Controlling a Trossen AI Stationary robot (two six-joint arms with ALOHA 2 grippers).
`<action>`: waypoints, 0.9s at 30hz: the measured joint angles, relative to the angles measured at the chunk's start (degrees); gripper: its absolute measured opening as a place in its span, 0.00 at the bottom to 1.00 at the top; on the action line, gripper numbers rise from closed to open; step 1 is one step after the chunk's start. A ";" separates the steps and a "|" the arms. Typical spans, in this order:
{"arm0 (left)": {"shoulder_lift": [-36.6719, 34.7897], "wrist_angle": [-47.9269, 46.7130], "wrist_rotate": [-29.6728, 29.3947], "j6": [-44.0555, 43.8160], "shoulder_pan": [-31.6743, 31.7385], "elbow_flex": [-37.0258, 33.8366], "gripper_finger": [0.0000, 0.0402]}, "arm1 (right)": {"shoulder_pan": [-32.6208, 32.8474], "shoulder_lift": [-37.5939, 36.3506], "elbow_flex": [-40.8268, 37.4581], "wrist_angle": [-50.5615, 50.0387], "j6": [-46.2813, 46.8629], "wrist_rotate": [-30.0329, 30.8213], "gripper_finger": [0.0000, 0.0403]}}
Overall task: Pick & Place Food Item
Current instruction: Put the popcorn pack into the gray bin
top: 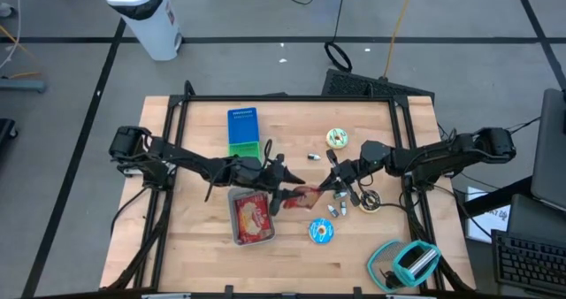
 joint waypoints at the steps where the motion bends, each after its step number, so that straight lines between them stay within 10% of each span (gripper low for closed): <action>1: 0.00 -0.01 0.30 0.01 0.03 0.00 0.34 | 0.00 0.00 0.01 -0.10 0.00 0.00 0.00; 12: -1.00 -0.75 1.41 0.20 1.04 -0.02 0.02 | 0.00 0.00 0.02 -0.44 1.87 0.05 0.01; 27: -16.07 -7.26 -4.62 5.70 -5.09 -0.04 0.01 | -0.02 -0.28 -2.40 -0.32 6.05 4.73 0.37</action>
